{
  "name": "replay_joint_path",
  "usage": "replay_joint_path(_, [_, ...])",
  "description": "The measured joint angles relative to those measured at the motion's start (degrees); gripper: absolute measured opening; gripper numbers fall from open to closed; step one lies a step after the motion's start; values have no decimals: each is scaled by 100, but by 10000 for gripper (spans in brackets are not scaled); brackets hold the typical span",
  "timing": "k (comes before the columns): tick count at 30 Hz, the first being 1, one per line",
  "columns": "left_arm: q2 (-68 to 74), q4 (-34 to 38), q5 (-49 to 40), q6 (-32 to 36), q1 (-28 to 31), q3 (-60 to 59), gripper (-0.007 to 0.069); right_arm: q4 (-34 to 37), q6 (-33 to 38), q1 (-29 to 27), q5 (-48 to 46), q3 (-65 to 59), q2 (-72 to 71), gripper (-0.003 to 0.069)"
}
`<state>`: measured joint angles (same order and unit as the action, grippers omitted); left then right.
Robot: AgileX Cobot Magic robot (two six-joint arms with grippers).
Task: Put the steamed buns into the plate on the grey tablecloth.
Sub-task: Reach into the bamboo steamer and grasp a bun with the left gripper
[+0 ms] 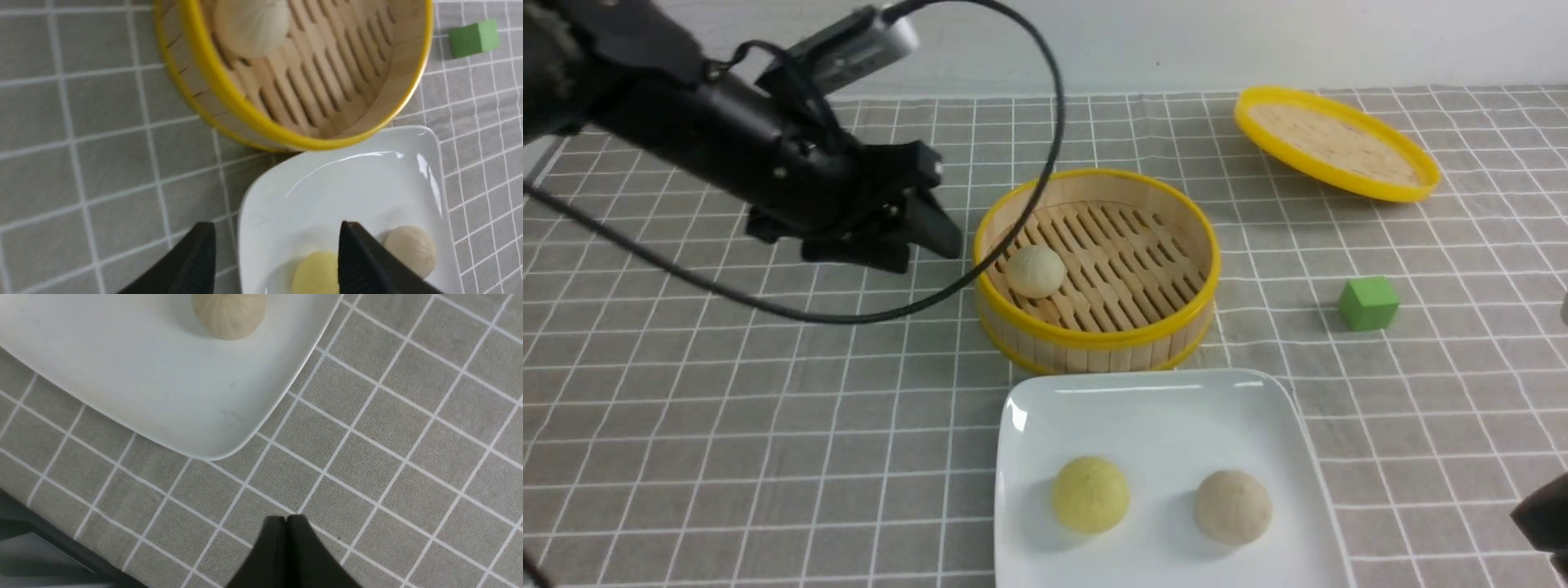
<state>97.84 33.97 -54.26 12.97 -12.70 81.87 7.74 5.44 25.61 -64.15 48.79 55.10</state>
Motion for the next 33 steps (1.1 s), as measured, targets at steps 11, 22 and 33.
replay_joint_path(11, [2022,-2041,-326,-1175,-1185,2717,431,-35,0,0,566,-396,-18,-6])
replay_joint_path(22, [2633,-2590,-15,-1396,-1426,2920,428,73,0,0,674,-396,-18,3])
replay_joint_path(33, [3041,-2684,292,-1398,-1426,2951,375,134,0,0,710,-396,-18,10])
